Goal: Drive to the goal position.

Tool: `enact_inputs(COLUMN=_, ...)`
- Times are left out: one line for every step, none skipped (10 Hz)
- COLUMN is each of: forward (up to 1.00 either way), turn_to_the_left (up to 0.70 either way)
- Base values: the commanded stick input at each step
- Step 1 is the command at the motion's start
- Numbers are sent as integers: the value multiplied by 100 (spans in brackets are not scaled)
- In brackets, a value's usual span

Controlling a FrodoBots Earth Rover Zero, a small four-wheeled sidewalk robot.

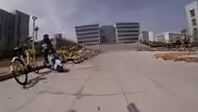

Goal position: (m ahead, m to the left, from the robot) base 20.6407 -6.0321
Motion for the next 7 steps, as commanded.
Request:
enact_inputs(forward=100, turn_to_the_left=0)
enact_inputs(forward=100, turn_to_the_left=0)
enact_inputs(forward=100, turn_to_the_left=0)
enact_inputs(forward=100, turn_to_the_left=0)
enact_inputs(forward=100, turn_to_the_left=0)
enact_inputs(forward=100, turn_to_the_left=0)
enact_inputs(forward=100, turn_to_the_left=-37)
